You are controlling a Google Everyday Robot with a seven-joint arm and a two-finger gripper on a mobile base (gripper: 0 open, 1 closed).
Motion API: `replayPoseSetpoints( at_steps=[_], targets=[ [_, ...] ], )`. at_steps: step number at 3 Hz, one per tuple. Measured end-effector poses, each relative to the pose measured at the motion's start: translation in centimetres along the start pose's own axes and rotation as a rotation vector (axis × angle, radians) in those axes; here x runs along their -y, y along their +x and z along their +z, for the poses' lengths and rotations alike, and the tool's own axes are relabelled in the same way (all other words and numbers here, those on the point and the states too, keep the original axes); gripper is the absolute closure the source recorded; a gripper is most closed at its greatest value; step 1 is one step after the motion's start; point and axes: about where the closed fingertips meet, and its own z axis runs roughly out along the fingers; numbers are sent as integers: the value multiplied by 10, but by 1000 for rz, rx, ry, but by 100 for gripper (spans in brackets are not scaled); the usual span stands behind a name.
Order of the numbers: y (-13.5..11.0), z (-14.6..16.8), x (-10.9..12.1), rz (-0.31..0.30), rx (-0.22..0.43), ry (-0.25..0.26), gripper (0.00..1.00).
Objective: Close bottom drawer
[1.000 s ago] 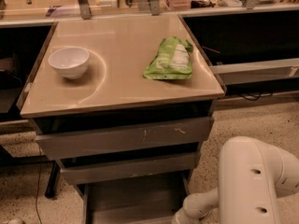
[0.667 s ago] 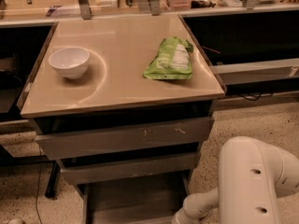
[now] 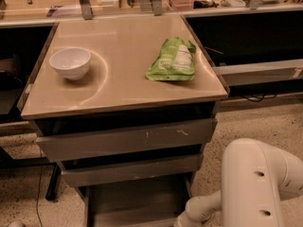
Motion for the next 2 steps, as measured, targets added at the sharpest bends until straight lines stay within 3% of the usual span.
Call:
replayPoseSetpoints(
  at_steps=[1, 2],
  targets=[
    [0, 0, 0, 0, 0, 0, 0],
    [0, 0, 0, 0, 0, 0, 0]
  ],
)
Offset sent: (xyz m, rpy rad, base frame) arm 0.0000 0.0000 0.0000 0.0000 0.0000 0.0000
